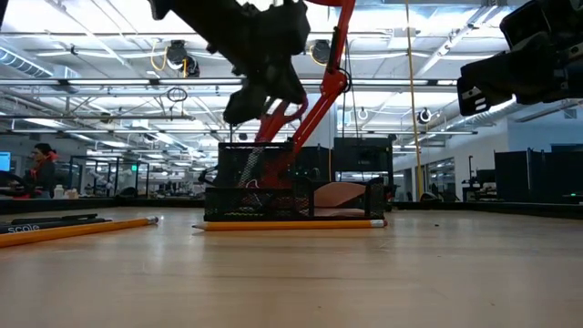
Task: Pick and place office supplies into organizer
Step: Put the scissors into the desk organizer
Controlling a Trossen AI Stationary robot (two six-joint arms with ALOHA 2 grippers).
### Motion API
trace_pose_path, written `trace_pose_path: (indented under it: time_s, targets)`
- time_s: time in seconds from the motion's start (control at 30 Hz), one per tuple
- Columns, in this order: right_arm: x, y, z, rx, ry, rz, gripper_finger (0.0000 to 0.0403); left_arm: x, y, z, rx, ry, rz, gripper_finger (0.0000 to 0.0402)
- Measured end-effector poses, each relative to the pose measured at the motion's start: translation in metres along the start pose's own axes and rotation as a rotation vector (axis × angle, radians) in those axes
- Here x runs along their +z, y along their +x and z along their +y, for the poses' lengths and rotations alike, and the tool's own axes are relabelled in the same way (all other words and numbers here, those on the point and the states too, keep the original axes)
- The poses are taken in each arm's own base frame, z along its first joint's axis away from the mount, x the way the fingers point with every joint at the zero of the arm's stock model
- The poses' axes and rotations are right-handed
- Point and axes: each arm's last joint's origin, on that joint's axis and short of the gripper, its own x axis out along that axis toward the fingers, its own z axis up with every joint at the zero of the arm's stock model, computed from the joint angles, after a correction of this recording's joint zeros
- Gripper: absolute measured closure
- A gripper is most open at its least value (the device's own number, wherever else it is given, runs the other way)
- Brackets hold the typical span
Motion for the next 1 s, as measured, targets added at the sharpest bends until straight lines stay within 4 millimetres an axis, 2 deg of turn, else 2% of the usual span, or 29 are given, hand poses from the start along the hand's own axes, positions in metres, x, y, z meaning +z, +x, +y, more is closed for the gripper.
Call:
trace_pose_path:
  time_s: [0.5,0.73,0.83,1.0]
  targets:
    - [0.000,0.000,0.000,-0.002,0.001,0.000,0.0399,0.002,0.008,-0.018,-0.144,0.010,-0.091,0.0376]
    - [-0.002,0.001,0.000,-0.001,0.008,0.017,0.0399,0.002,0.008,-0.018,-0.149,-0.030,-0.096,0.0373]
    - [-0.002,0.001,0.000,-0.001,0.009,0.016,0.0399,0.002,0.008,-0.017,-0.146,-0.039,-0.094,0.0353]
    - [-0.002,0.001,0.000,0.000,0.009,0.015,0.0399,0.002,0.008,-0.018,-0.128,-0.044,-0.066,0.0285]
